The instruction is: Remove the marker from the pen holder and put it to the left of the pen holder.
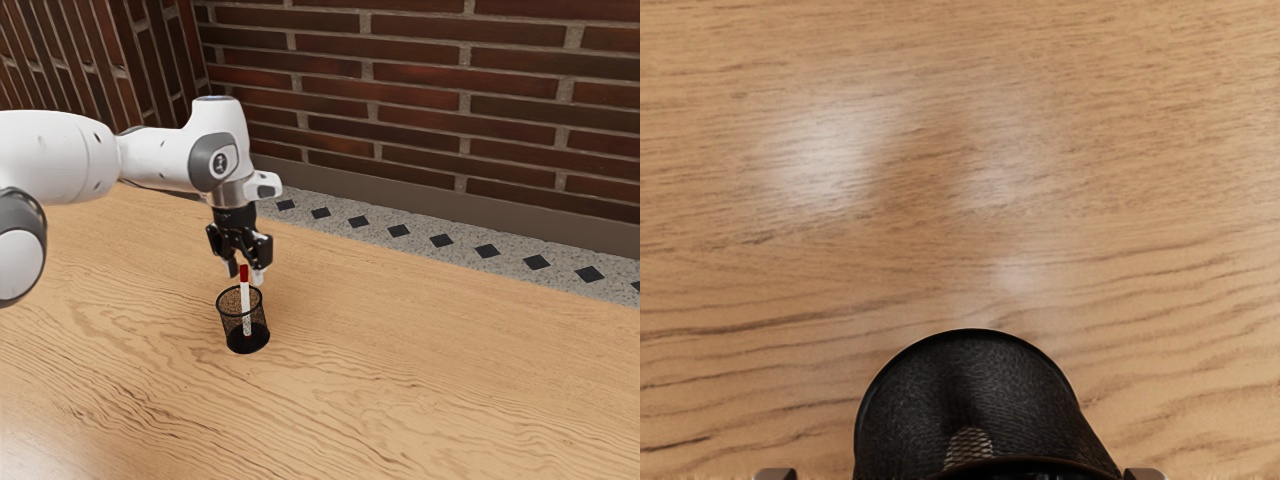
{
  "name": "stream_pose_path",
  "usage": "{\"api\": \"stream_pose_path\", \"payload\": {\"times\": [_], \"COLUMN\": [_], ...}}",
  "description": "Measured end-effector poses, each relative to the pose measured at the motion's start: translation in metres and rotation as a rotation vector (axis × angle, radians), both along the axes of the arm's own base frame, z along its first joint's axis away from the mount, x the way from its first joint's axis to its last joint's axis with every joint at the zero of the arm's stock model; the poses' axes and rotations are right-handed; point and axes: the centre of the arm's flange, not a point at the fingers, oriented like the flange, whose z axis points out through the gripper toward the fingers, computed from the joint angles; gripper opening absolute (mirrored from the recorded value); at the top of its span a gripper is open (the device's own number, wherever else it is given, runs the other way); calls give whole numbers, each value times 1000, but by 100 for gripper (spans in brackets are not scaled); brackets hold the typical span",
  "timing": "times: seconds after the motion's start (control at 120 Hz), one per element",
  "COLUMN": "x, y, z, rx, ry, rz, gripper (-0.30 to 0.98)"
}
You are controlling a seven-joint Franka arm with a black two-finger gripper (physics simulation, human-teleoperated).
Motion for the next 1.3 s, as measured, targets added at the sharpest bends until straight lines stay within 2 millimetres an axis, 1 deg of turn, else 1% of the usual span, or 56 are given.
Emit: {"api": "stream_pose_path", "payload": {"times": [0.167, 0.5, 0.533, 0.558, 0.6, 0.683, 0.775, 1.008, 1.3], "x": [-7, -7, -6, -6, -5, -4, -3, -2, -2], "y": [1, 0, 1, 1, 1, 0, -1, -1, -8], "z": [-2, -7, -8, -9, -9, -8, -6, -6, -5], "rx": [-3, 1, 2, 3, 5, 8, 7, 9, 3], "ry": [9, 12, 11, 10, 7, 0, -8, -12, -11], "rz": [-10, -24, -25, -25, -27, -30, -33, -35, -35], "gripper": [38, 19, 21, 24, 25, 22, 16, 7, 1]}}
